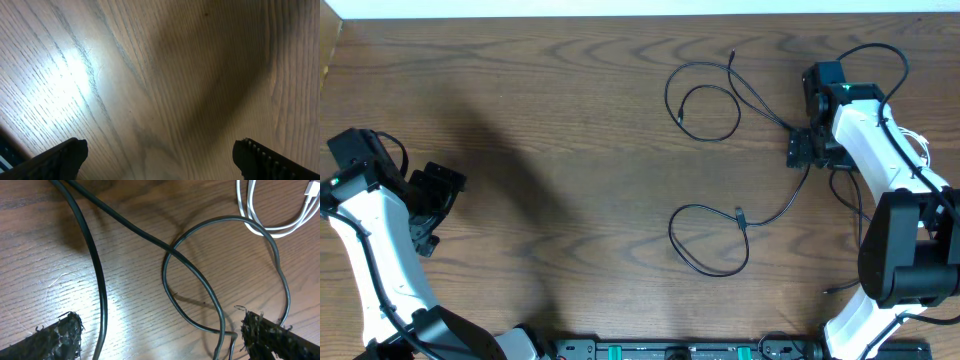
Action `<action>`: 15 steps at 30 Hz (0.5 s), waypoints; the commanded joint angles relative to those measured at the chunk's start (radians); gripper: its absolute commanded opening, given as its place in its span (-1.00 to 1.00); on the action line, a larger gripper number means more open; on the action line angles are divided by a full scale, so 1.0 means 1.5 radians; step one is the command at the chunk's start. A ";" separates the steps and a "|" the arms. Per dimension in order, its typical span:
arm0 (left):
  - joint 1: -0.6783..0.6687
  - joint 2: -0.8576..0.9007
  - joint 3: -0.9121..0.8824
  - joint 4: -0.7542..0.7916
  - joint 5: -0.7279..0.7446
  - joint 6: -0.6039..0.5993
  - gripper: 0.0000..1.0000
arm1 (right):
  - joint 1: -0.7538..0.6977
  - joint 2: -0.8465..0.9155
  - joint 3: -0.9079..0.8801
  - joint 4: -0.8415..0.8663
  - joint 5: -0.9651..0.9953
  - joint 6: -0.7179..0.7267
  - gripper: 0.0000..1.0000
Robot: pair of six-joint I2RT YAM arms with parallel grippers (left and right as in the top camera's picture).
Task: Untangle cables
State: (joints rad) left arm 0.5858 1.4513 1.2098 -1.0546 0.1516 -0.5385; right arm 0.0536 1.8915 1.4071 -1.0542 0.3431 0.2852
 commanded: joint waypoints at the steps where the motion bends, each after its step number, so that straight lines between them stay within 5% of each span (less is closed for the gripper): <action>1: 0.003 -0.004 0.006 -0.004 -0.004 0.002 0.96 | 0.000 -0.002 -0.001 -0.001 0.001 0.011 0.98; 15: 0.003 -0.004 0.006 -0.004 -0.004 0.002 0.96 | 0.000 -0.200 -0.001 -0.001 0.001 0.011 0.98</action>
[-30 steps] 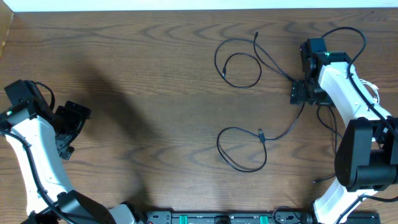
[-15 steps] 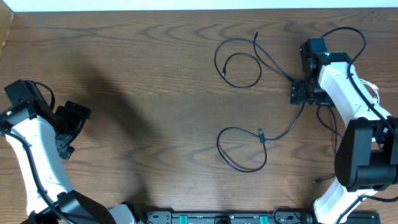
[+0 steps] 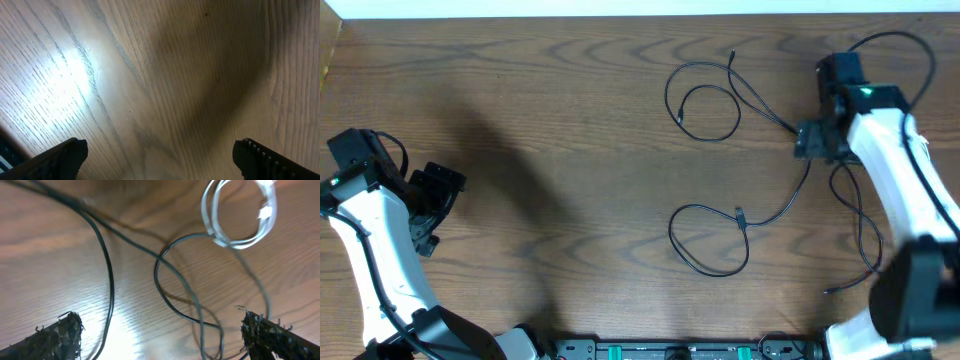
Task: Untangle cables
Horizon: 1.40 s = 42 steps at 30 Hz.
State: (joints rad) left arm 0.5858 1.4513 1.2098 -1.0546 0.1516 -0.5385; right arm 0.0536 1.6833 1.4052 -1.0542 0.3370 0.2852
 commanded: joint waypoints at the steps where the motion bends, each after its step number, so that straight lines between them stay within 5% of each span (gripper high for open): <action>1: 0.003 -0.004 0.006 -0.004 -0.004 0.002 0.96 | 0.000 -0.083 0.001 -0.001 0.005 0.011 0.98; 16: 0.003 -0.004 0.006 -0.004 -0.004 0.002 0.96 | 0.000 -0.350 0.001 -0.001 0.005 0.011 0.98; 42: 0.003 -0.004 0.006 -0.004 -0.004 0.002 0.96 | 0.000 -0.270 -0.001 -0.001 0.005 0.011 0.98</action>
State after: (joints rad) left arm 0.5858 1.4513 1.2098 -1.0546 0.1516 -0.5385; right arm 0.0536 1.2545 1.4052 -1.0550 0.3359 0.2855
